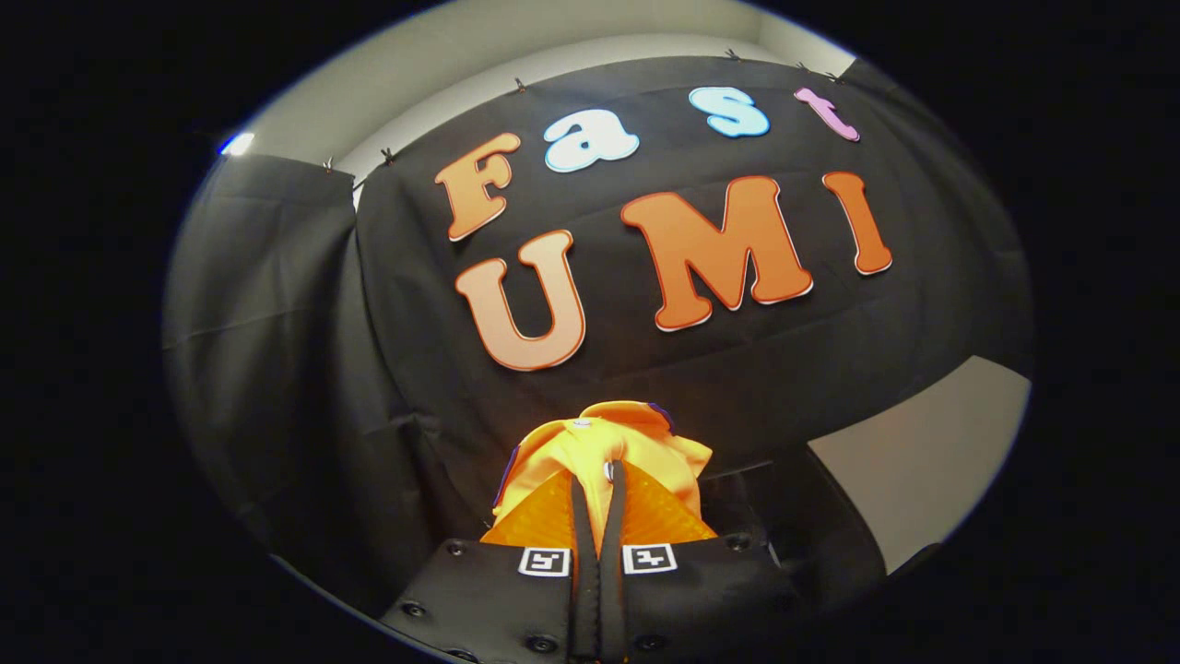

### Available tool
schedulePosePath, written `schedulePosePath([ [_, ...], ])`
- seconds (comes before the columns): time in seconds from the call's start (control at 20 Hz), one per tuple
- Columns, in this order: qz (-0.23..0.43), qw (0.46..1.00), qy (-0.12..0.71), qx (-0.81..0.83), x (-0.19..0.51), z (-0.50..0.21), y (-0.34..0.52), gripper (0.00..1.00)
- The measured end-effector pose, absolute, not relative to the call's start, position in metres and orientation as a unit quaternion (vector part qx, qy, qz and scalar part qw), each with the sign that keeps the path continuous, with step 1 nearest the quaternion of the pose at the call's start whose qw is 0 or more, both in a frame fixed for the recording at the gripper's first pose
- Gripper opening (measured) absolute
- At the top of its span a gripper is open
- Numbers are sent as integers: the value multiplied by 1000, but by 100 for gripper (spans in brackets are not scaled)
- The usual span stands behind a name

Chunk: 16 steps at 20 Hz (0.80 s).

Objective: Put the clothes into the washing machine and then close the washing machine lid.

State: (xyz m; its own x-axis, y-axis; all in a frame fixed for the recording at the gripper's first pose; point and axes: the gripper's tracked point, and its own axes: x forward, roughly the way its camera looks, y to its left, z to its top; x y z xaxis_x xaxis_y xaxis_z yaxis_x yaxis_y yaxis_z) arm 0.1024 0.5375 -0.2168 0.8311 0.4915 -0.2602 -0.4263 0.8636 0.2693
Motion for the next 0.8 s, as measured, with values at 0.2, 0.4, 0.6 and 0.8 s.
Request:
schedulePosePath([
  [0.2,237,946,203,90,101,-281,554,7],
  [0.4,232,935,249,101,96,-337,566,8],
  [0.6,215,918,319,95,89,-413,564,8],
  [0.8,189,897,387,99,82,-483,558,8],
])
